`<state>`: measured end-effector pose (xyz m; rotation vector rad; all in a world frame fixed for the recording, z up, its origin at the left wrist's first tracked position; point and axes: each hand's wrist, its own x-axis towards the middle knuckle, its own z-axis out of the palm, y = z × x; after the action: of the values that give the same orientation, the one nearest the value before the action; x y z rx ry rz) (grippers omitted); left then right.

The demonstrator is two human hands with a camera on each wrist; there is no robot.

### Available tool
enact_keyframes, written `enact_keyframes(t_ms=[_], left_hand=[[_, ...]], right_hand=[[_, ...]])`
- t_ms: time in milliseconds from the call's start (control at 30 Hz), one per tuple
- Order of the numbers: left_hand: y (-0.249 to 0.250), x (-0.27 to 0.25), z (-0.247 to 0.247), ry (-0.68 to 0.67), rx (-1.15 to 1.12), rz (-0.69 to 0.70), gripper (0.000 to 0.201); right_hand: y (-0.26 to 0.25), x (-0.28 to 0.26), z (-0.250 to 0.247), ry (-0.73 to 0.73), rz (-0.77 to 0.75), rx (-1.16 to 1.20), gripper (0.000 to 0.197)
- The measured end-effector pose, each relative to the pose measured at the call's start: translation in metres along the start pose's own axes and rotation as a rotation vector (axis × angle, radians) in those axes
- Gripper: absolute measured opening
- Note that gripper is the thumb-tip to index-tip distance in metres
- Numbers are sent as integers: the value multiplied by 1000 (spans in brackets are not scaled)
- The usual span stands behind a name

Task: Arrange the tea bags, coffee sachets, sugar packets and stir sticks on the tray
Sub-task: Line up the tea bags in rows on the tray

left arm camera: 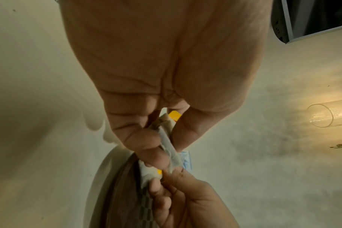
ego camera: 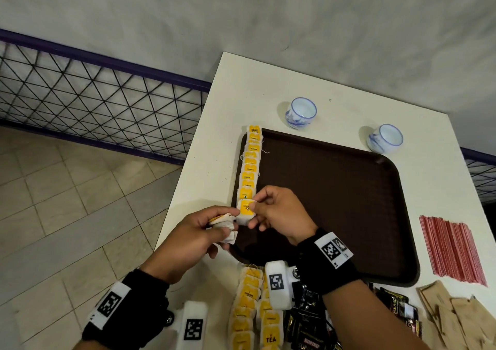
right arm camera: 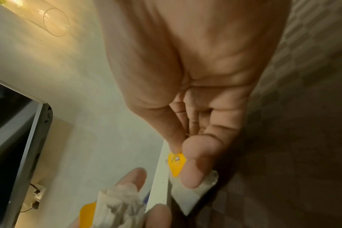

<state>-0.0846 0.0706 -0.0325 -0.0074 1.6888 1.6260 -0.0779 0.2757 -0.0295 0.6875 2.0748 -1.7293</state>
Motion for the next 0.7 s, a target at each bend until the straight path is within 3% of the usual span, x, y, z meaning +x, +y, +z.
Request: enact_keyframes(t_ms=[700], left_hand=[[-1,1,0,8,81,34,59]], right_hand=[[4,7,15,192,-42,-179,10]])
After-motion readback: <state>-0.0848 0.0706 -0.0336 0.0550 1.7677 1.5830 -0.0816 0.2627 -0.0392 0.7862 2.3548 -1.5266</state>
